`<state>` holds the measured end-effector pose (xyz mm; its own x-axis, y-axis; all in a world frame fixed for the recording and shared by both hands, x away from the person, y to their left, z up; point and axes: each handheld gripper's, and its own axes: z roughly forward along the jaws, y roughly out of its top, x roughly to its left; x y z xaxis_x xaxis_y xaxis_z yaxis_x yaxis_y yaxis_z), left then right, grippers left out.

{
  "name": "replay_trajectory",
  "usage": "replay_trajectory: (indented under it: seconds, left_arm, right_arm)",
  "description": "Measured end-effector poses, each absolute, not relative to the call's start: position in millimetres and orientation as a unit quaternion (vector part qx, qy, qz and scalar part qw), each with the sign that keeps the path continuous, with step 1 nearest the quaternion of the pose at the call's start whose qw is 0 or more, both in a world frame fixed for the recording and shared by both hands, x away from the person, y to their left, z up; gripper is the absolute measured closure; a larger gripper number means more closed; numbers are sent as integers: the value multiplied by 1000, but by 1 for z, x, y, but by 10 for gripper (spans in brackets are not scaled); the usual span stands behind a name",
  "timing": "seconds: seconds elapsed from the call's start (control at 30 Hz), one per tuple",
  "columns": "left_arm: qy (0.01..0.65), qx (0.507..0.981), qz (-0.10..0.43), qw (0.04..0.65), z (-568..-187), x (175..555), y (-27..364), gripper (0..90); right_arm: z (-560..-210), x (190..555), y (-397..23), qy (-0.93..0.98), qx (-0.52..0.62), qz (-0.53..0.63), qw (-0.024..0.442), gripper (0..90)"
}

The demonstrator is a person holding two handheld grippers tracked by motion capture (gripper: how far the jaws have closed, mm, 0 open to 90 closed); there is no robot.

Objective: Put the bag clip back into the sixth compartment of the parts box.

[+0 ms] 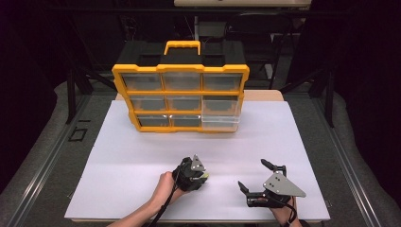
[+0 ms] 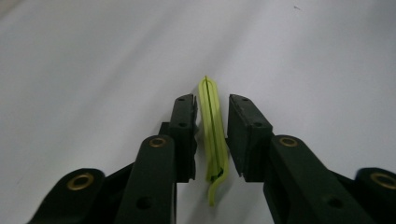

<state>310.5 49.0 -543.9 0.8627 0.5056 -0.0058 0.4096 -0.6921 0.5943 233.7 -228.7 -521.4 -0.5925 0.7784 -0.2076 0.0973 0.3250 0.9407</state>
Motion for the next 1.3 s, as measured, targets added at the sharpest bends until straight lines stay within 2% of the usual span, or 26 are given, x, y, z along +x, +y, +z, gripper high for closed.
replay_trajectory:
  seconds: [0.3, 0.97, 1.3]
  left_arm:
    - [246, 920, 75, 295, -545, 310, 48, 803]
    - [266, 913, 69, 302, -505, 337, 86, 805]
    - [250, 928, 54, 271, -497, 359, 96, 805]
  right_arm:
    - [-521, 232, -229, 740, 296, 499, 340, 0]
    - [-522, 232, -229, 740, 299, 496, 343, 0]
    - [-522, 232, -230, 739, 297, 497, 344, 0]
